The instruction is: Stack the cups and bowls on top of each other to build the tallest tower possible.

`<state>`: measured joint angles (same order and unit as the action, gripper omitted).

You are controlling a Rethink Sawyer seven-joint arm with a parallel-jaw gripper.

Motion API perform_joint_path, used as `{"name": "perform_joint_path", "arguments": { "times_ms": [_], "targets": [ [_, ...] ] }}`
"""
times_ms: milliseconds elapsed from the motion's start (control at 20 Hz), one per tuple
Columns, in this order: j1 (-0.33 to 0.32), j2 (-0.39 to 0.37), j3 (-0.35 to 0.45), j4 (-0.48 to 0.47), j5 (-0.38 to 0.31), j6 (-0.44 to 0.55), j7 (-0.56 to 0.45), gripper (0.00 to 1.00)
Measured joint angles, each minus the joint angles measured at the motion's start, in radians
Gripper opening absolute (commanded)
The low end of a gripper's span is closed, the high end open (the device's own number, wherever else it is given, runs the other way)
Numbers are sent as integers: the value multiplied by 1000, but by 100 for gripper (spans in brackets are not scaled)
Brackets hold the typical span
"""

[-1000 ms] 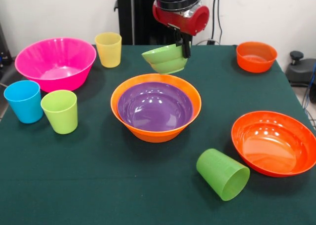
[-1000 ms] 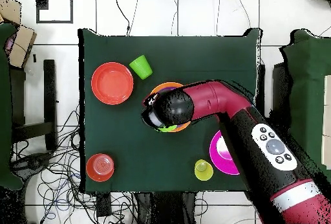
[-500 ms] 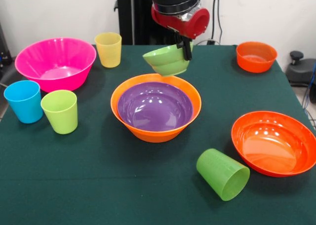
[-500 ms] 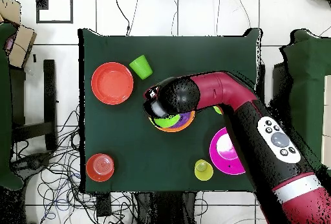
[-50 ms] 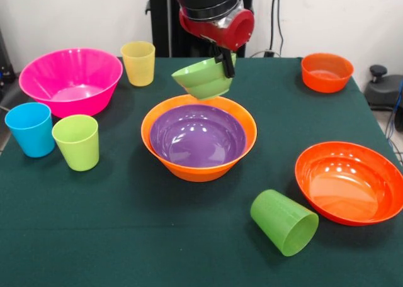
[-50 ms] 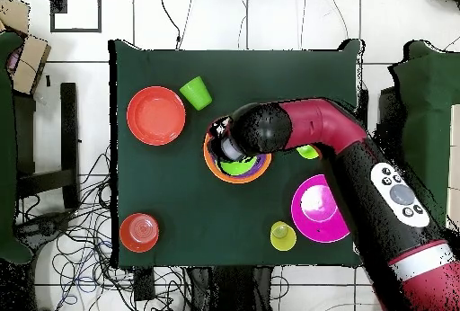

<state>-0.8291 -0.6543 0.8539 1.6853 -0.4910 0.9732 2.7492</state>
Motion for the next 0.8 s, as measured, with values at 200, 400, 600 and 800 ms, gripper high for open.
{"name": "perform_joint_path", "arguments": {
  "times_ms": [200,400,600,800],
  "targets": [
    [-9,21,1,-26,0,14,-51,0],
    [-8,48,2,-77,0,47,-113,0],
    [-6,63,2,-114,0,54,-155,0],
    [2,72,2,-136,0,54,-161,0]
  ]
}}
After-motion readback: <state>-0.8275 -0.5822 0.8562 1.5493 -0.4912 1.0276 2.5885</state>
